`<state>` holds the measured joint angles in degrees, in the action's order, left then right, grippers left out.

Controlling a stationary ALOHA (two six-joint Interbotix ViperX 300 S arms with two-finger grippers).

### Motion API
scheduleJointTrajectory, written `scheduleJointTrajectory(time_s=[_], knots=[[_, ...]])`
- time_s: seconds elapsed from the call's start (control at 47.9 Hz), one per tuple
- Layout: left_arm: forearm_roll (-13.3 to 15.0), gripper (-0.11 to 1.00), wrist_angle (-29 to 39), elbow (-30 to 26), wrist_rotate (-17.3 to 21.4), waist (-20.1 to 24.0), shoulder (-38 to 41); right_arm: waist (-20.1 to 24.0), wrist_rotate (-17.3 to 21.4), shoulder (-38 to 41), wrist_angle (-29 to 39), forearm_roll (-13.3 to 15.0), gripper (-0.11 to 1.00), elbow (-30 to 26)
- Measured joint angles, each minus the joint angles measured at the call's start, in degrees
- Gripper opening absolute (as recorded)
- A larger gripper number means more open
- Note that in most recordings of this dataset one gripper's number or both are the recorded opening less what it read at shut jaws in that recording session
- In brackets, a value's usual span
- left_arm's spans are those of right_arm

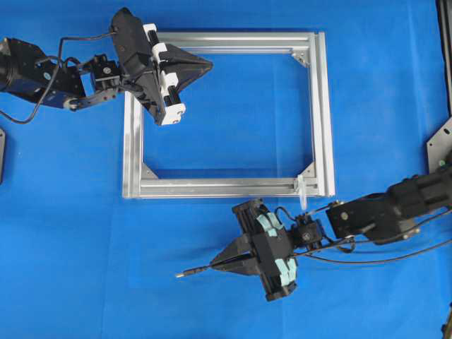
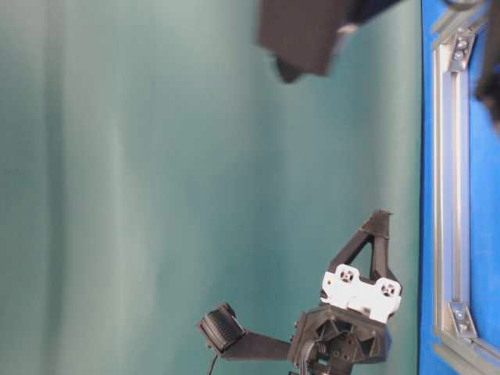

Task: Insert the wire through the string loop located on the right side.
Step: 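Close the right gripper on the cable just behind the USB plug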

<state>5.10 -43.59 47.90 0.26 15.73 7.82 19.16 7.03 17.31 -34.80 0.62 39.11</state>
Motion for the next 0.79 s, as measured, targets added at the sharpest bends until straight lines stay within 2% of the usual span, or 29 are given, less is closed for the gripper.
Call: scheduleJointTrajectory(time_s=[0.209,0.793], knots=[[0.0,0.0,0.0,0.09,0.0,0.0,0.0,0.0,-0.09,-4.92,6.24,0.0,-0.04,0.0],[0.0,0.0,0.0,0.09,0.0,0.0,0.0,0.0,-0.35,-5.19,6.77,0.09,-0.04,0.26]])
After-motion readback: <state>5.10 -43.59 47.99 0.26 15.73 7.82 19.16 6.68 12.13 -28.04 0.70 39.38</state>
